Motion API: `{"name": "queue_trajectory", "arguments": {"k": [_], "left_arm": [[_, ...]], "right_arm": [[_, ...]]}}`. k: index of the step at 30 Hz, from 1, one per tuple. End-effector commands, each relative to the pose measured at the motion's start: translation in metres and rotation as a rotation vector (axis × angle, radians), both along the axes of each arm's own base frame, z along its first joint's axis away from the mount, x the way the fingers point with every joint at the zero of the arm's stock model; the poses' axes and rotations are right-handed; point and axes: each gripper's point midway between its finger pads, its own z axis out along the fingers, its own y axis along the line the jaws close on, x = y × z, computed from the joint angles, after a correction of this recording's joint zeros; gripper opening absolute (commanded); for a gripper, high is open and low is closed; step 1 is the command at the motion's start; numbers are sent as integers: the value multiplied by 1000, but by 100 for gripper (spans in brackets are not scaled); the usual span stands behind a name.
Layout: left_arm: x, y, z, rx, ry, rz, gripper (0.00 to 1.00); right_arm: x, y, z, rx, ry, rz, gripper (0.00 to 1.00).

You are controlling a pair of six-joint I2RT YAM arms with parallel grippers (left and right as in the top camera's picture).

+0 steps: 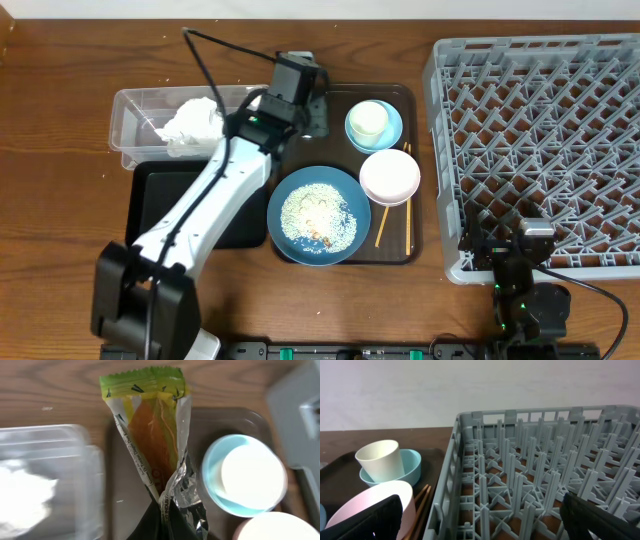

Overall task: Sort waste into correct bins and load items into the dishwasher rack
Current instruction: 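Carry the wrapper left and drop it into the clear bin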

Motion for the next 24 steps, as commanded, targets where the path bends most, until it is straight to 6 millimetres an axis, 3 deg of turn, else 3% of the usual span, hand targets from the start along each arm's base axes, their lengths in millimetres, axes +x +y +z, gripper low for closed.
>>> {"name": "queue_trajectory", "arguments": {"k": [1,5,14,20,24], "left_arm": [[5,37,12,89,-38,109,6],[2,74,5,154,4,195,6],[-1,130,-3,174,68,315,6],[-1,151,-6,166,78,372,6],[0,154,-6,164,76,382,7]], "right_arm": [[0,2,-2,2,7,9,99],[0,2,-2,2,7,9,99],[0,2,-2,2,7,9,99],[0,2,-2,2,7,9,99],[0,2,-2,2,8,9,99]]}}
